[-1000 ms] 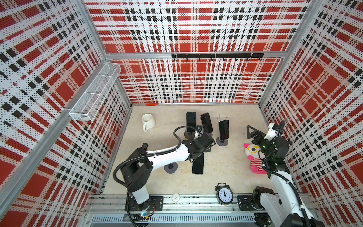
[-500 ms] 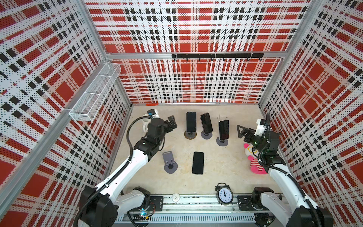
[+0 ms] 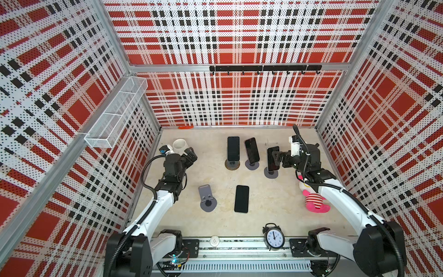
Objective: Remove the phone from the phone stand
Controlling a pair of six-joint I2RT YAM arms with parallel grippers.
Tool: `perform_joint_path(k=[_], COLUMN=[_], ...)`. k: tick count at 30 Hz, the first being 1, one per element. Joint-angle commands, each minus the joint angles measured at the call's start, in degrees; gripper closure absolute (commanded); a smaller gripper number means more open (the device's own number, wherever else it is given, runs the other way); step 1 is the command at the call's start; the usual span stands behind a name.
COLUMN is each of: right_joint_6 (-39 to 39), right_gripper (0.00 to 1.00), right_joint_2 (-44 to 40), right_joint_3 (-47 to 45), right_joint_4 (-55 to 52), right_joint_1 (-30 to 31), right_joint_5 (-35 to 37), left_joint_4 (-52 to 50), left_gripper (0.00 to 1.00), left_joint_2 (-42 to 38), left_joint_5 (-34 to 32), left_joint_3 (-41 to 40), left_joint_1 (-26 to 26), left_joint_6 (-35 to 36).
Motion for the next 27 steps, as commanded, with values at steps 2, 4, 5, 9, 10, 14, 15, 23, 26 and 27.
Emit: perform_joint_path(k=[2,4,5,9,10,14,15,23,26,27], right_joint_6=[-3.9,-4.3,-4.4,-4.2,-4.3,-4.5,-4.5,-3.9,-3.5,-3.5], right_gripper=[0.0,0.0,0.0,0.0,0.0,0.0,0.0,0.0,0.0,0.0], right_joint_2=[3.3,5.0,5.7,8.4,9.1,10.6,10.6,14.0,15.0,15.1], right_joint_3=[4.5,6.6,7.4,10.8,11.6,13.5,13.6,15.4,15.7,15.6], right_joint_4=[-6.4,-8.6,-9.5,-13.4,-14.7,-17.1,-16.8,-16.1,-15.8,-15.7], right_joint_1=[0.9,0.9,1.0,1.7,1.9,2.3,2.5,6.2,6.3,6.3], right_joint_5=[1.6,2.3,2.3,3.8,4.4,3.8,3.2,8.6,10.4,10.5], left_joint_4=[5.9,8.6,11.2,18.9,19.9,20.0,20.0,19.5,20.2,20.1], left_gripper=[0.02,0.02,0.02,0.02,0.02,0.02,0.02,0.02,0.02,0.02], left_joint_2=[-1.4,-2.4,-2.9,-3.8,-3.0,0.2,0.6,1.5,2.5,3.0], left_joint_5=[-1.5,-2.4,-1.9,0.4,1.1,4.0,4.1,-1.5,-1.3,-1.1], left_joint_3=[-2.6,-6.1,-8.0,-13.9,-14.3,-13.6,-13.6,-13.6,-13.3,-13.1], left_joint_1=[0.2,0.8,1.0,2.7,3.4,4.6,4.7,5.7,6.3,6.3], left_joint_6=[5.1,4.4,4.3,5.2,5.9,6.1,6.9,10.6,12.1,12.4])
